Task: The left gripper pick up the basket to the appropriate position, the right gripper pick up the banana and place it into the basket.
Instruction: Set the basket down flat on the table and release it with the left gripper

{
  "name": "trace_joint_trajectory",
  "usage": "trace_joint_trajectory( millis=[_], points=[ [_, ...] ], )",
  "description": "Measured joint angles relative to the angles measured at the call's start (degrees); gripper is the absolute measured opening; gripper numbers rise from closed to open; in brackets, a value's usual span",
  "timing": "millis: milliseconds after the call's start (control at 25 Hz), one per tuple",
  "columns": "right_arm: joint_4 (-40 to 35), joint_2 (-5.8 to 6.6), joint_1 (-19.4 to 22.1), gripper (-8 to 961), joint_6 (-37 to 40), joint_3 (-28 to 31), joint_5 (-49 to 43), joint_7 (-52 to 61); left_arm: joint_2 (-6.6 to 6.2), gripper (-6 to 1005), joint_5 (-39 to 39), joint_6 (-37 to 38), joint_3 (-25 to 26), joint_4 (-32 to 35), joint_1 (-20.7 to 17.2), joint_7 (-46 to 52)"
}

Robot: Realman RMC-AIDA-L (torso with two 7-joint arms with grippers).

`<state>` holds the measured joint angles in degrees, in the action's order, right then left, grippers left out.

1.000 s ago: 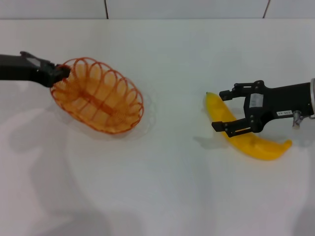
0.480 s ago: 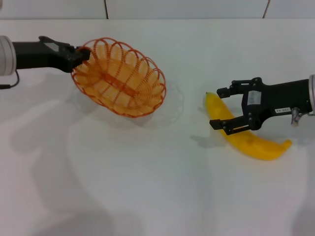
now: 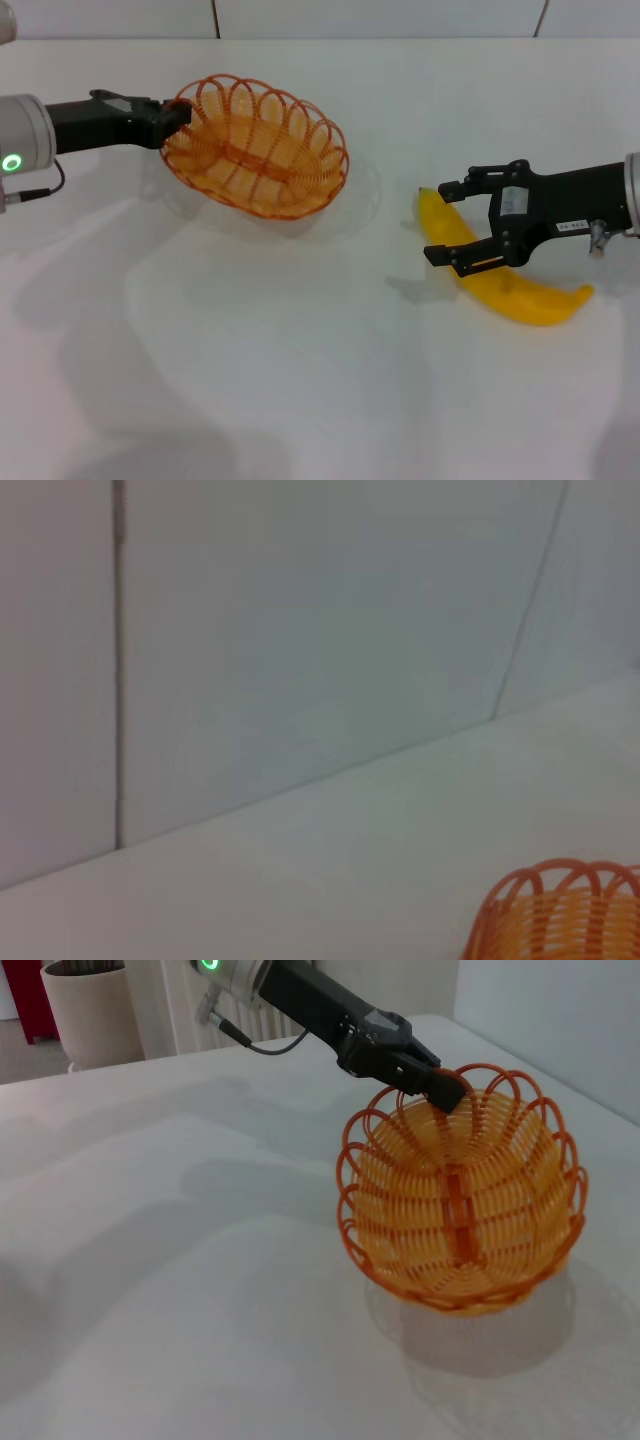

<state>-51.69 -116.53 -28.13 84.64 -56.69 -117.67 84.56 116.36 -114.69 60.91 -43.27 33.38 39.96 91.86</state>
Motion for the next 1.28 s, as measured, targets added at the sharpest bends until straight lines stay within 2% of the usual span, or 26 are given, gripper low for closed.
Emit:
trace_joint_trajectory(
  millis=[480, 1280],
  points=[
    [-0.10, -0.01, -0.61, 888, 0.09, -0.57, -0.27, 0.44, 0.00, 67, 9.88, -5.05, 0.03, -8.26, -0.39, -4.50],
    [0.27, -0.10, -1.30, 888, 0.08, -1.57, -0.28, 0.52, 0.26, 68, 17.83, -9.34, -0.32, -15.51, -1.47, -7.75]
  ],
)
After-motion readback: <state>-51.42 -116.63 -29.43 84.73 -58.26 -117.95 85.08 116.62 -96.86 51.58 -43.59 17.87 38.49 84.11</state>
